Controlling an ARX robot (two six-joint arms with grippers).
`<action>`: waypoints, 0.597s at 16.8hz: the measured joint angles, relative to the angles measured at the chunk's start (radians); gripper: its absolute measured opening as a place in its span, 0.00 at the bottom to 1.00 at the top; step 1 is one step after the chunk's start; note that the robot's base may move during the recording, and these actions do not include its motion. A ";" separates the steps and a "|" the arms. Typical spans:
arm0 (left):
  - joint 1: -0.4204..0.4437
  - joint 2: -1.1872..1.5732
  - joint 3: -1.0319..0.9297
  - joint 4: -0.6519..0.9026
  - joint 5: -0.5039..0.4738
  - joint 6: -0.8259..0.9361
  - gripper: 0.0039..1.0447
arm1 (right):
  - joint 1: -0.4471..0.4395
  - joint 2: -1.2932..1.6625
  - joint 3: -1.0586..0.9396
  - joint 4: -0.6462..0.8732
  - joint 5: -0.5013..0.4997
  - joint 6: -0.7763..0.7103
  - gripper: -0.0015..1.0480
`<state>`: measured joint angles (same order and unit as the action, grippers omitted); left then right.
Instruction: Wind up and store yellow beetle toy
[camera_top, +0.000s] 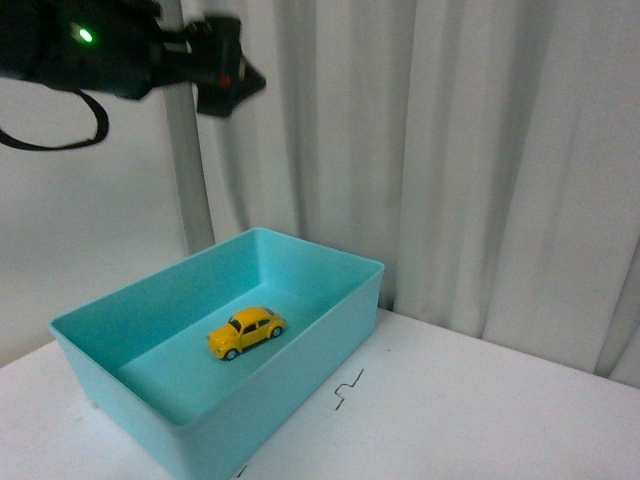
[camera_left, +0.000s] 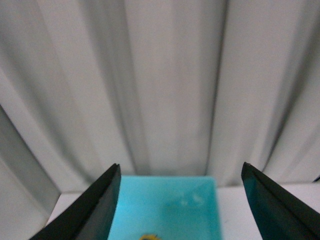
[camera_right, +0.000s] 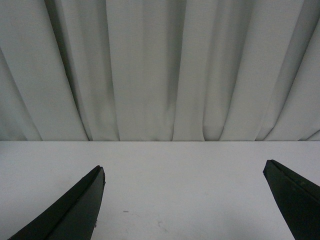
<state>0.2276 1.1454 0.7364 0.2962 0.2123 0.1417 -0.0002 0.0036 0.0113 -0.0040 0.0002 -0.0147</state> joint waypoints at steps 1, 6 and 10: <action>-0.037 -0.145 -0.118 0.102 -0.014 -0.066 0.62 | 0.000 0.000 0.000 0.000 0.000 0.000 0.94; -0.119 -0.334 -0.445 0.203 -0.102 -0.135 0.03 | 0.000 0.000 0.000 0.000 0.001 0.000 0.94; -0.225 -0.464 -0.566 0.199 -0.206 -0.138 0.01 | 0.000 0.000 0.000 0.000 0.000 0.000 0.94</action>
<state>0.0029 0.6815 0.1707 0.4950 0.0059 0.0032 -0.0002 0.0036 0.0113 -0.0044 0.0006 -0.0143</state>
